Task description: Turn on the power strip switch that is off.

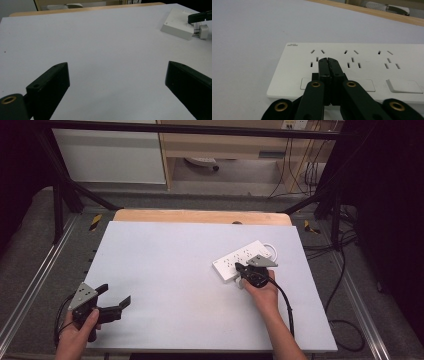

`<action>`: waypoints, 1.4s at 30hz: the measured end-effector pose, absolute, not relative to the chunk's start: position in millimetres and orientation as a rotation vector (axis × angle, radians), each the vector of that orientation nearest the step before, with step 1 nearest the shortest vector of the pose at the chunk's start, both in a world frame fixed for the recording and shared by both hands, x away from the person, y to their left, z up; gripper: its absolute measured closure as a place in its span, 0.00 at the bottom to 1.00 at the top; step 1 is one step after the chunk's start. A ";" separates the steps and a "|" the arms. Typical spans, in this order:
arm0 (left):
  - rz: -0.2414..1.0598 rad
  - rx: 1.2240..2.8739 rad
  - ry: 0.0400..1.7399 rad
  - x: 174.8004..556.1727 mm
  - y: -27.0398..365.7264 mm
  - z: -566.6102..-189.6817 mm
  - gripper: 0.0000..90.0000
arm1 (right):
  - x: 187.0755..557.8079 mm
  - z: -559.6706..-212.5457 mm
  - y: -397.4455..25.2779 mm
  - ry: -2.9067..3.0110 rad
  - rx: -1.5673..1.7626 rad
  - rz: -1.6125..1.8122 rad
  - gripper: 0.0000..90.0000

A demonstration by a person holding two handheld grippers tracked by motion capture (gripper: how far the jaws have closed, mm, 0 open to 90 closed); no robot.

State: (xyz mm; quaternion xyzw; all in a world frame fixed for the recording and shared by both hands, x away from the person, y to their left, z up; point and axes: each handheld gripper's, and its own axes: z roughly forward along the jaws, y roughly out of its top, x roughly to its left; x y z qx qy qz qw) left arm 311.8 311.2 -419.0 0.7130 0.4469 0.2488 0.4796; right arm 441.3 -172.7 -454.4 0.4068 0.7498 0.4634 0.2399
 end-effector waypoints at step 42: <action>0.599 1.752 1.086 312.1 310.2 -419.6 0.06 | 442.6 -456.7 -173.5 2.053 1.138 1.251 1.00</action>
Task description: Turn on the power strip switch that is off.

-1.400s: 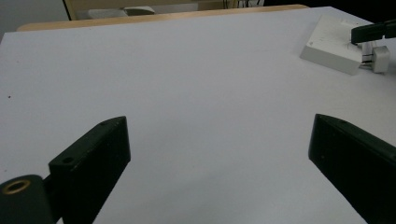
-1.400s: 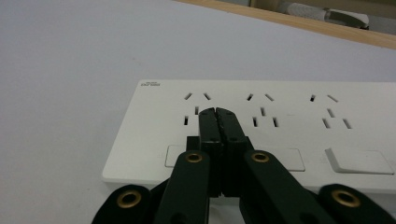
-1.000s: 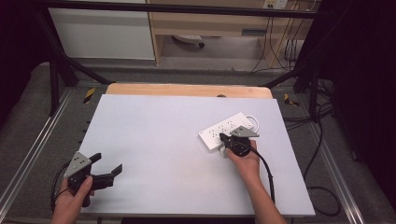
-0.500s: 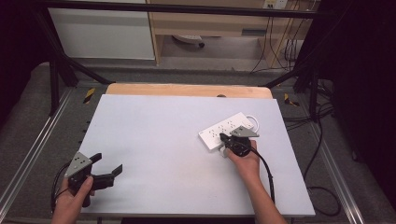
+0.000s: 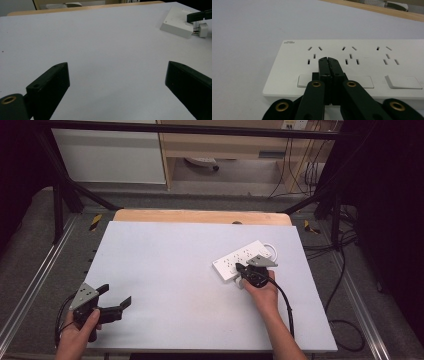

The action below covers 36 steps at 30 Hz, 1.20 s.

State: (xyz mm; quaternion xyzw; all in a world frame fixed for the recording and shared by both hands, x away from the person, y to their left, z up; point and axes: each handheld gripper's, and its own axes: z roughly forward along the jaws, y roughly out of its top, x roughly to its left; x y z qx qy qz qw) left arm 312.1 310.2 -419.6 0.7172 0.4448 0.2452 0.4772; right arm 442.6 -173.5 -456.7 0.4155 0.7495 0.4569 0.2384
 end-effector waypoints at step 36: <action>0.603 1.750 1.085 312.4 310.7 -419.6 0.06 | 441.2 -450.0 -175.6 2.024 1.143 1.334 0.98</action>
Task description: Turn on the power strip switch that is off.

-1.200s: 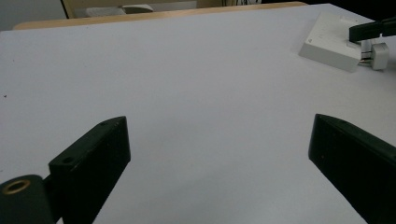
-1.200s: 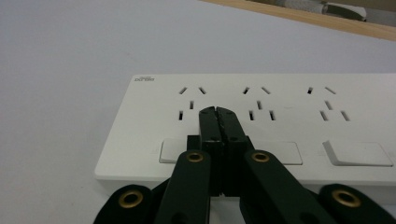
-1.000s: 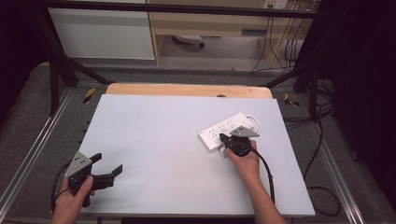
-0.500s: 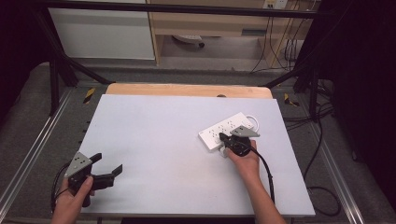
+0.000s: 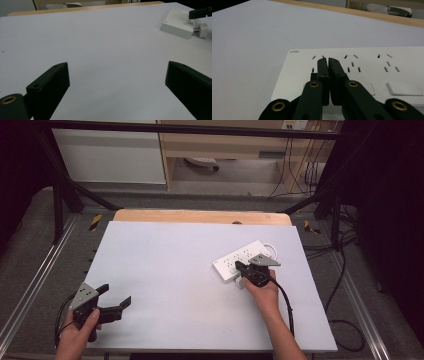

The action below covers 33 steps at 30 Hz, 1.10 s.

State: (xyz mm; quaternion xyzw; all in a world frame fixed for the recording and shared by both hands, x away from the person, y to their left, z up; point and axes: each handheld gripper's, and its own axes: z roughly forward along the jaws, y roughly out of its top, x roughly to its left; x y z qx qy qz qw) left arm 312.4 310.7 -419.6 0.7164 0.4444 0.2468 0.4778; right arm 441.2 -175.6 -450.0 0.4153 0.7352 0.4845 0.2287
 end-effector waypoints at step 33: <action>0.606 1.747 1.089 312.3 311.3 -419.5 0.06 | 438.2 -432.7 -182.7 1.988 1.154 1.412 0.79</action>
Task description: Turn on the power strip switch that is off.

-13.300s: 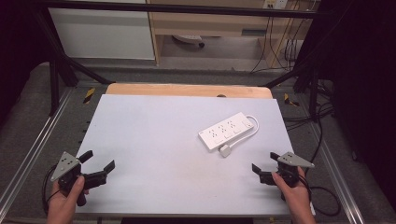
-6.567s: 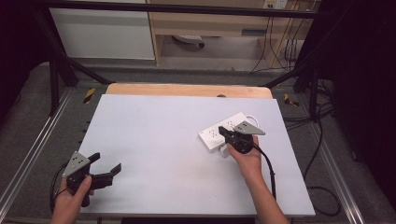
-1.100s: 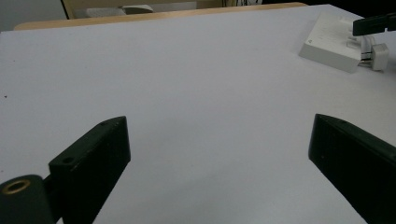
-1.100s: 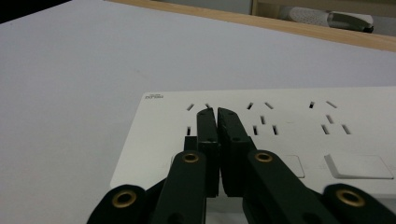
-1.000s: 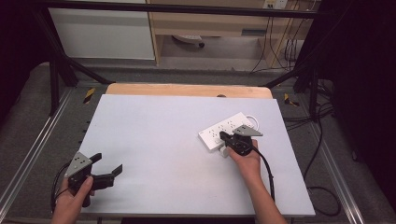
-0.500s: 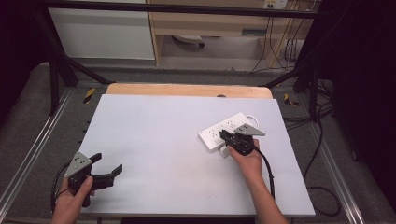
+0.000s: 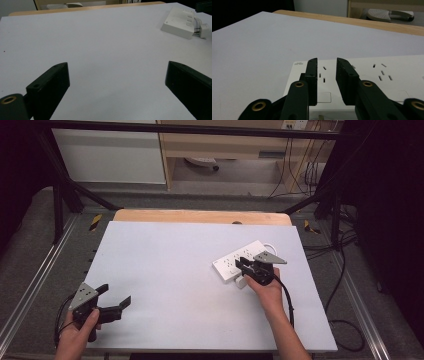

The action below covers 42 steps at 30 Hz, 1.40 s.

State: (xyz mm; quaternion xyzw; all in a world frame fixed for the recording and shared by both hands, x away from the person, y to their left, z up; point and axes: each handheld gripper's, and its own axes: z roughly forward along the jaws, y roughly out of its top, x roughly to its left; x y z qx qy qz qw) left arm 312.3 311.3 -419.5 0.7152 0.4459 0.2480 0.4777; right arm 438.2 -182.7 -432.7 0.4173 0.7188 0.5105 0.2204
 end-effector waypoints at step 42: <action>0.606 1.745 1.092 312.3 311.7 -419.5 0.06 | 430.5 -392.5 -193.0 1.920 1.177 1.452 0.06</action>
